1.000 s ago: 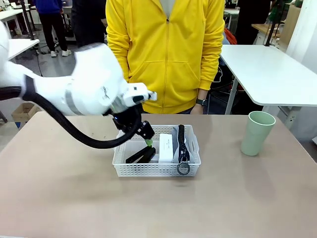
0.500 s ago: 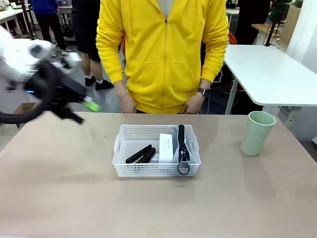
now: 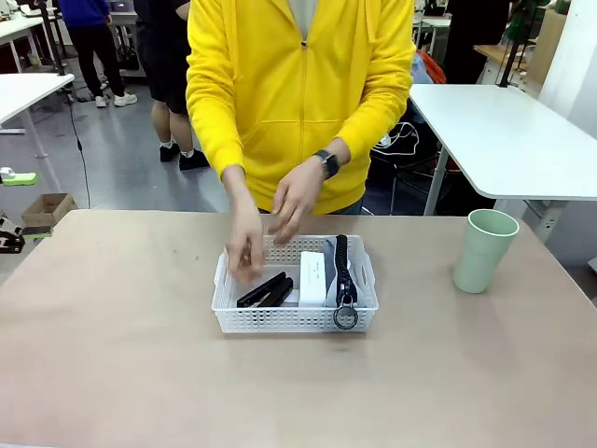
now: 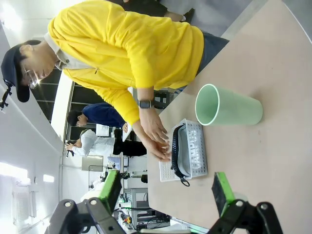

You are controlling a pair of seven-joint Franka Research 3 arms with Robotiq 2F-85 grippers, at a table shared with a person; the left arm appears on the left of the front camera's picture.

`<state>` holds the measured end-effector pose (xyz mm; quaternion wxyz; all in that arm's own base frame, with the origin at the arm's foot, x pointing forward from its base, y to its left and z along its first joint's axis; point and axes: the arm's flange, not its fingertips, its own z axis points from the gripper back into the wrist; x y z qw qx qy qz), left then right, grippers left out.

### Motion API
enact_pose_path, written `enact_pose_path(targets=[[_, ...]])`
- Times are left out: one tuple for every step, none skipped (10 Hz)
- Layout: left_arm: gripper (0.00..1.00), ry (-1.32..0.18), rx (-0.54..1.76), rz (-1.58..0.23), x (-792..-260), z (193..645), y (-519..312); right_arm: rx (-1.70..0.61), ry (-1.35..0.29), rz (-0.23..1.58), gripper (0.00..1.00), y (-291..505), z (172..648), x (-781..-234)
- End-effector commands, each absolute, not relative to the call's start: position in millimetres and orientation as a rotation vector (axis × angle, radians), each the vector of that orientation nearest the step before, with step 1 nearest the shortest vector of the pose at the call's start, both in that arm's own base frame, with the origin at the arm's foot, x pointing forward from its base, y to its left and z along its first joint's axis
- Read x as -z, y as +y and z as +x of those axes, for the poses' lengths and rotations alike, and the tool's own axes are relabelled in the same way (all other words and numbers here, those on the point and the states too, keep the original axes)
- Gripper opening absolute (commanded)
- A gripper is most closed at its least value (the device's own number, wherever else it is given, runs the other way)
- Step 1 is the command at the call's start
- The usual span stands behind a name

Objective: Efficiently arrange items inside the basket to fit them all.
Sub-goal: Pick up the Stapler and place it inside the Organizing basket, then pick up the Reusable plastic cup and place it inside the Organizing basket.

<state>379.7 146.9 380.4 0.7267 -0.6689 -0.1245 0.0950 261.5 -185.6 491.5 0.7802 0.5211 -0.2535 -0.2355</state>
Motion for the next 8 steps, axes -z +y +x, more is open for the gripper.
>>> enact_pose_path(targets=[[1.0, -0.237, -0.182, -1.372, -400.8, 376.4, 139.5, 0.487, -0.577, 1.143, 1.0, -185.4, 263.1, -490.5], [1.0, -0.237, -0.182, -1.372, -400.8, 376.4, 139.5, 0.487, -0.577, 1.143, 1.0, -185.4, 263.1, -490.5], [1.0, -0.237, -0.182, -1.372, -400.8, 376.4, 139.5, 0.487, -0.577, 1.143, 1.0, -185.4, 263.1, -490.5], [1.0, -0.237, -0.182, -1.372, -400.8, 376.4, 139.5, 0.487, -0.577, 1.143, 1.0, -185.4, 263.1, -490.5], [1.0, -0.237, -0.182, -1.372, -400.8, 376.4, 139.5, 0.487, -0.577, 1.143, 1.0, -185.4, 263.1, -490.5], [1.0, -0.237, -0.182, -1.372, -400.8, 376.4, 139.5, 0.487, -0.577, 1.143, 1.0, -185.4, 263.1, -490.5], [1.0, -0.237, -0.182, -1.372, -400.8, 376.4, 139.5, 0.487, -0.577, 1.143, 1.0, -185.4, 263.1, -490.5], [1.0, -0.237, -0.182, -1.372, -400.8, 376.4, 139.5, 0.487, -0.577, 1.143, 1.0, -185.4, 263.1, -490.5]])
